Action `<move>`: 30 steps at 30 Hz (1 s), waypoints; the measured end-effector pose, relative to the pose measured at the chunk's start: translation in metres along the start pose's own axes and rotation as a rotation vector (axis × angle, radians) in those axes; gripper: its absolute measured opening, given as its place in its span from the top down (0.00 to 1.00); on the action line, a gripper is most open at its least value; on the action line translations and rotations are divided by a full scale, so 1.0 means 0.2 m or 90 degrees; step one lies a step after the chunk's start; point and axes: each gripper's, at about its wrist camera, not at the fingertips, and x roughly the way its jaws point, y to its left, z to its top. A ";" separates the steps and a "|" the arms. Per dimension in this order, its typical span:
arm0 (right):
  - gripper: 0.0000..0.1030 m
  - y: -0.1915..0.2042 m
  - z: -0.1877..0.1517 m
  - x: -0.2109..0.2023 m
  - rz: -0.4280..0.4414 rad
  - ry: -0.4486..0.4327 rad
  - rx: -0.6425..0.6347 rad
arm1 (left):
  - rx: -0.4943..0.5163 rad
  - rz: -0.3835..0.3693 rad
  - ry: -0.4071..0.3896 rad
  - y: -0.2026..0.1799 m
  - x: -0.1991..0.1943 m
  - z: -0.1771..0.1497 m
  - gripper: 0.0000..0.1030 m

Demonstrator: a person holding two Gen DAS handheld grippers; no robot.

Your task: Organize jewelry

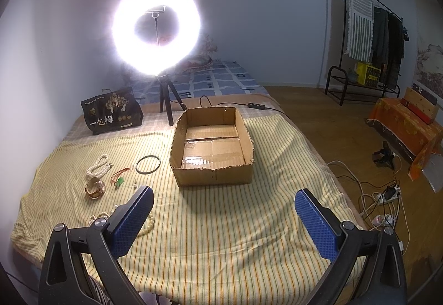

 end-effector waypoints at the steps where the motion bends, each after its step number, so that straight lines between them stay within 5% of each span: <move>1: 0.00 0.00 0.00 0.00 0.000 0.000 0.000 | 0.001 0.000 0.000 0.00 0.00 0.00 0.00; 17: 0.00 0.01 0.00 0.02 0.001 0.007 -0.007 | -0.001 0.003 0.003 -0.01 0.01 -0.01 0.00; 30: 0.00 0.08 0.01 0.08 0.001 0.022 -0.056 | -0.023 0.032 0.053 0.13 0.15 -0.08 0.00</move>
